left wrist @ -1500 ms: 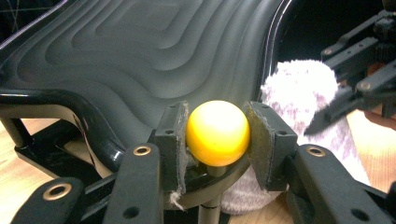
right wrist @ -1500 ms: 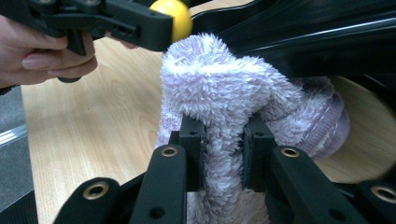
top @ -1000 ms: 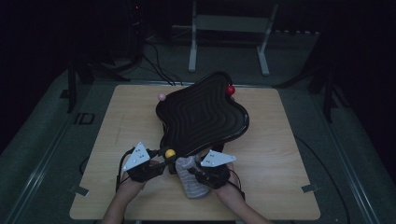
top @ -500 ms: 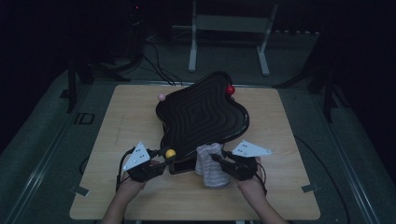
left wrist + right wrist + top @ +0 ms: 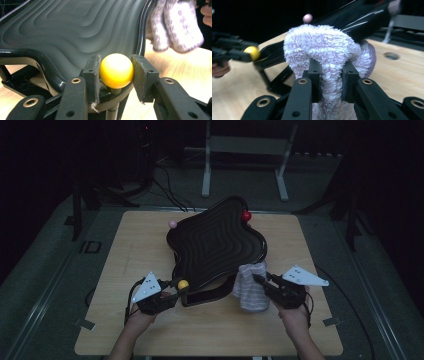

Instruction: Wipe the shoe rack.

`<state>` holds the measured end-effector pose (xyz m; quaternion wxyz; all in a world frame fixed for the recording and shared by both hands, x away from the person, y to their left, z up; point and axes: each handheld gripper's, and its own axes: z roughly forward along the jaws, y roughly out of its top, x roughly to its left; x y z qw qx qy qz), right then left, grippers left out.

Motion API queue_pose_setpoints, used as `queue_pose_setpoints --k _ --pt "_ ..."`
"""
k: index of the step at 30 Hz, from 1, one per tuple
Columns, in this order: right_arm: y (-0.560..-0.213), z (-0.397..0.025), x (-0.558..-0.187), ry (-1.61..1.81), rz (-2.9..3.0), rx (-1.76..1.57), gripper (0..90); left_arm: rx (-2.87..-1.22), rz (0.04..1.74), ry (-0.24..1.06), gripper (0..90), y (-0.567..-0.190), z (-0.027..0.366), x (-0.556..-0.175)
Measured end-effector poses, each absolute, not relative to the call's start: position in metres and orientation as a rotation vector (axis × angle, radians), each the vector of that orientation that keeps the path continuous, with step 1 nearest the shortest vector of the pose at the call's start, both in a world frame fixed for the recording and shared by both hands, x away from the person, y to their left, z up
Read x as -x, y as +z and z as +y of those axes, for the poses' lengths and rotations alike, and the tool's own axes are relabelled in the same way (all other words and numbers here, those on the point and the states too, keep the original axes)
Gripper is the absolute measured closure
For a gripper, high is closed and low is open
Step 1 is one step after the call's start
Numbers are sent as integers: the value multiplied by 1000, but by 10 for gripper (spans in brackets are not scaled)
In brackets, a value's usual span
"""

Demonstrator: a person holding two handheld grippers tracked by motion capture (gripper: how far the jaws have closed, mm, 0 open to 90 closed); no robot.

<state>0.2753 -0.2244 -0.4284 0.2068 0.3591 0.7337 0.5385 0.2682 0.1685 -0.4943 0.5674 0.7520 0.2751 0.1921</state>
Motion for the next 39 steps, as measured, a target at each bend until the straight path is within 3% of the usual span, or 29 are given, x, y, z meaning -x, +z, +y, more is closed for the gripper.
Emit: queue_pose_setpoints --k 21,39 --pt "-379 -258 -308 1516 1838 -1027 744 -1769 637 439 604 -494 169 -269" --pt "-417 -240 -289 1482 1963 -1022 747 -1770 637 429 604 -494 170 -270"
